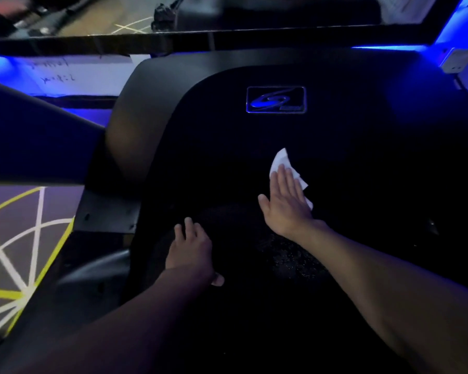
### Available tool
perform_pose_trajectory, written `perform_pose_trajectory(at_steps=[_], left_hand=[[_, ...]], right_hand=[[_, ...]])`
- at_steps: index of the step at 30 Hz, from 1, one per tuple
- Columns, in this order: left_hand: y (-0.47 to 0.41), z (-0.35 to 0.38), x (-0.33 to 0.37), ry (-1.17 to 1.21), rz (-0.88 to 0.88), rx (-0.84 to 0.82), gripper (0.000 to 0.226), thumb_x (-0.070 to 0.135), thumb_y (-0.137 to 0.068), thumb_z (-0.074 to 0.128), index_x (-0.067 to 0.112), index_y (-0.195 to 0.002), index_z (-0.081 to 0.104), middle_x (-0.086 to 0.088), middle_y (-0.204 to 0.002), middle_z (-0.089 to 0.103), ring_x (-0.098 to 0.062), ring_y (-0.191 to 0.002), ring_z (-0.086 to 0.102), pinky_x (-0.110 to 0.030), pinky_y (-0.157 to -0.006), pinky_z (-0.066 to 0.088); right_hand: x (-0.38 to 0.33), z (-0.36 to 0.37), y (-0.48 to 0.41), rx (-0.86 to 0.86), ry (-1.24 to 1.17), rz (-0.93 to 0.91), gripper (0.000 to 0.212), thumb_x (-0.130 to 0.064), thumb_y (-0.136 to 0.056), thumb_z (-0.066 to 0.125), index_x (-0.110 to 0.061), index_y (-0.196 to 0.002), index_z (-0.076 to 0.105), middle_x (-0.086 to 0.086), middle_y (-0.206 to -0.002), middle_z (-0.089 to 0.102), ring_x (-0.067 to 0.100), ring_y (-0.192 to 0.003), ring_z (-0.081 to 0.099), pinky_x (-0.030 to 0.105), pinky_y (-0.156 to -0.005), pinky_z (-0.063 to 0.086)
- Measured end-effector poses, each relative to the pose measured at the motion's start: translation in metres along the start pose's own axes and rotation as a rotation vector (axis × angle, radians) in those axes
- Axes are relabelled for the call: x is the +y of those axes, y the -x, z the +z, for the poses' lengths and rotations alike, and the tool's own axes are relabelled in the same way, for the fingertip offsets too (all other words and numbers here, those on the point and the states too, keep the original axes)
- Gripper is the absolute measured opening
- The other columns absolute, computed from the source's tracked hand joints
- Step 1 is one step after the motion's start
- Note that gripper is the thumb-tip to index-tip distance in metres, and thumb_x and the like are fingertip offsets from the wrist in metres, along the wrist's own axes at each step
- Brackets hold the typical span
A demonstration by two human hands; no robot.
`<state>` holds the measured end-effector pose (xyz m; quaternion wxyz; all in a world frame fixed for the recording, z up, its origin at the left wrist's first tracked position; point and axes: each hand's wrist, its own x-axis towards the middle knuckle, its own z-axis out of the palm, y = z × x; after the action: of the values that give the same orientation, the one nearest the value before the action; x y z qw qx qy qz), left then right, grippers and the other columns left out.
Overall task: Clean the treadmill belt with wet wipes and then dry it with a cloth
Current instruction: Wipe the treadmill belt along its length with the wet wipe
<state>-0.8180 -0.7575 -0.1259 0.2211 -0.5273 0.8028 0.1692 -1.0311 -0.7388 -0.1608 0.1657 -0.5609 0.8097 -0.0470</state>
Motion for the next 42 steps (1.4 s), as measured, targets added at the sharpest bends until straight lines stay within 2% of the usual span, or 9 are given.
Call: perform_pose_trajectory(at_steps=[7, 10, 15, 18, 23, 27, 31, 37, 42], left_hand=[[-0.002, 0.010, -0.011, 0.111, 0.030, 0.006, 0.130, 0.042, -0.073, 0.081, -0.001, -0.150, -0.015, -0.019, -0.158, -0.024, -0.033, -0.146, -0.021, -0.039, -0.122, 0.002], [-0.004, 0.014, -0.018, 0.111, 0.105, 0.007, 0.129, 0.043, -0.072, 0.081, 0.010, -0.154, -0.013, -0.014, -0.160, -0.021, -0.031, -0.147, -0.021, -0.041, -0.122, 0.001], [-0.015, 0.023, -0.019, 0.057, 0.108, -0.057, 0.080, 0.052, -0.086, 0.058, 0.025, -0.153, 0.023, -0.005, -0.160, 0.020, -0.030, -0.147, 0.013, -0.045, -0.119, 0.014], [-0.011, 0.022, -0.020, 0.164, 0.087, -0.032, 0.086, 0.044, -0.077, 0.075, 0.030, -0.150, 0.032, -0.003, -0.155, 0.031, -0.027, -0.142, 0.026, -0.039, -0.116, 0.027], [0.002, 0.011, -0.007, 0.120, 0.017, -0.004, 0.126, 0.033, -0.077, 0.080, 0.013, -0.152, -0.019, -0.013, -0.157, -0.030, -0.033, -0.146, -0.021, -0.043, -0.122, 0.004], [0.004, 0.009, 0.010, -0.007, 0.002, 0.008, 0.118, 0.030, -0.081, 0.076, 0.003, -0.151, -0.015, -0.018, -0.159, -0.020, -0.036, -0.147, -0.016, -0.049, -0.121, 0.010], [0.007, 0.008, 0.037, -0.047, 0.005, -0.113, 0.114, 0.014, -0.083, 0.070, 0.017, -0.152, -0.021, -0.025, -0.154, -0.026, -0.044, -0.144, -0.019, -0.064, -0.115, 0.010], [0.014, 0.012, 0.069, 0.097, -0.075, -0.215, 0.139, 0.067, -0.067, 0.075, 0.026, -0.145, -0.032, -0.028, -0.147, -0.040, -0.048, -0.138, -0.031, -0.077, -0.104, 0.006], [0.013, 0.014, 0.111, -0.144, 0.301, -0.112, 0.115, 0.015, -0.084, 0.069, 0.038, -0.149, -0.023, -0.018, -0.153, -0.035, -0.039, -0.144, -0.025, -0.063, -0.115, 0.007]], right_hand=[[-0.101, 0.015, -0.022, -0.160, -0.063, -0.202, 0.076, -0.025, -0.103, 0.033, -0.008, -0.153, -0.022, 0.009, -0.157, -0.035, 0.022, -0.145, -0.033, 0.039, -0.119, -0.018], [-0.137, 0.020, -0.025, -0.212, -0.133, -0.292, 0.081, -0.022, -0.102, 0.039, -0.010, -0.152, -0.024, 0.006, -0.156, -0.038, 0.021, -0.144, -0.035, 0.041, -0.117, -0.020], [-0.184, 0.031, -0.023, -0.221, -0.254, -0.533, 0.077, -0.015, -0.100, 0.039, -0.004, -0.154, -0.015, 0.013, -0.161, -0.027, 0.024, -0.148, -0.026, 0.045, -0.123, -0.006], [-0.173, 0.031, -0.021, -0.215, -0.164, -0.606, 0.073, -0.036, -0.105, 0.031, -0.008, -0.155, -0.013, 0.009, -0.162, -0.024, 0.018, -0.149, -0.025, 0.041, -0.123, -0.008], [-0.126, 0.020, -0.014, -0.272, -0.059, -0.425, 0.070, -0.051, -0.104, 0.017, -0.016, -0.156, -0.014, -0.002, -0.161, -0.028, 0.009, -0.146, -0.027, 0.034, -0.121, -0.014], [-0.080, 0.016, -0.003, -0.250, 0.095, -0.336, 0.073, -0.055, -0.104, 0.014, -0.013, -0.155, -0.017, 0.003, -0.160, -0.031, 0.013, -0.146, -0.030, 0.037, -0.122, -0.014], [-0.041, 0.012, 0.013, -0.202, 0.114, -0.235, 0.074, -0.056, -0.103, 0.013, -0.013, -0.153, -0.021, 0.001, -0.157, -0.035, 0.012, -0.144, -0.034, 0.036, -0.120, -0.017], [0.033, 0.002, 0.039, -0.181, 0.152, -0.016, 0.078, -0.058, -0.102, 0.008, -0.008, -0.152, -0.021, 0.007, -0.157, -0.037, 0.016, -0.144, -0.033, 0.037, -0.120, -0.017], [0.113, -0.010, 0.080, -0.161, 0.191, 0.186, 0.080, -0.061, -0.100, 0.006, -0.008, -0.149, -0.028, 0.009, -0.154, -0.040, 0.018, -0.141, -0.039, 0.039, -0.119, -0.019]])
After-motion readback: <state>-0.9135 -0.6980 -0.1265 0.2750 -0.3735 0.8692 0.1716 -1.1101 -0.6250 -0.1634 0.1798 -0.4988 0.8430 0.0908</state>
